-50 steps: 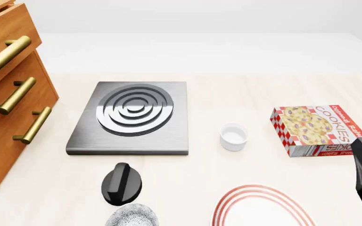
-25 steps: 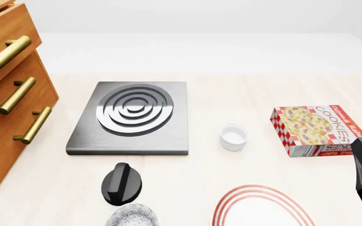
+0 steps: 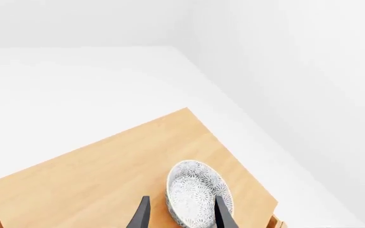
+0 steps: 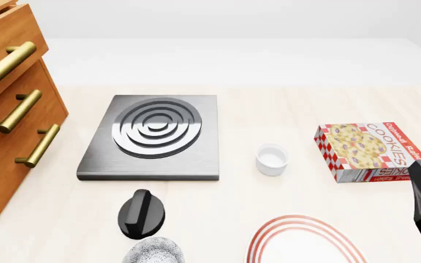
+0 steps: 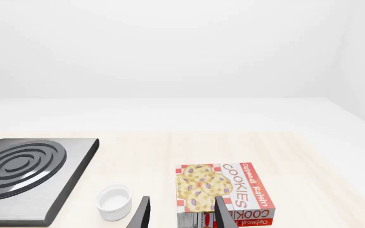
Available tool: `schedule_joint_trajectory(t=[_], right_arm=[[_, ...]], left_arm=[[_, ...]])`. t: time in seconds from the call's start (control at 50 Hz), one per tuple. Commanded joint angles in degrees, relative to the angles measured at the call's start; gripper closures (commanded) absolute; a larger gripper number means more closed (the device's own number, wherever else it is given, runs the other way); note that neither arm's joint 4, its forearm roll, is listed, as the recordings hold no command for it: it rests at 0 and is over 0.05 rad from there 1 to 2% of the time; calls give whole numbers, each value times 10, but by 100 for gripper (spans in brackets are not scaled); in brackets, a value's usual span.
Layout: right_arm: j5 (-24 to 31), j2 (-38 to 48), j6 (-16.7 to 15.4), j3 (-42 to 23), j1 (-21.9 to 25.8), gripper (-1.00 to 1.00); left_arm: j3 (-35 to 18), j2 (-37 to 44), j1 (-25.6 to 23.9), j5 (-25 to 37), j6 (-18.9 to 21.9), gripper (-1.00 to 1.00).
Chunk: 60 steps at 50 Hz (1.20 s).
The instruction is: Pick the akita bowl on the wooden cabinet and place it on the plate.
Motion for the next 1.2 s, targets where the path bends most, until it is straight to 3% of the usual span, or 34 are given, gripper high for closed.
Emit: schedule_joint_trajectory(t=[0.02, 1.2], right_arm=[[0, 0, 0, 0, 0, -100], [0, 0, 0, 0, 0, -100]], left_arm=[[-4, 11, -4, -5, 2, -100], [15, 64, -20, -49, 11, -100]])
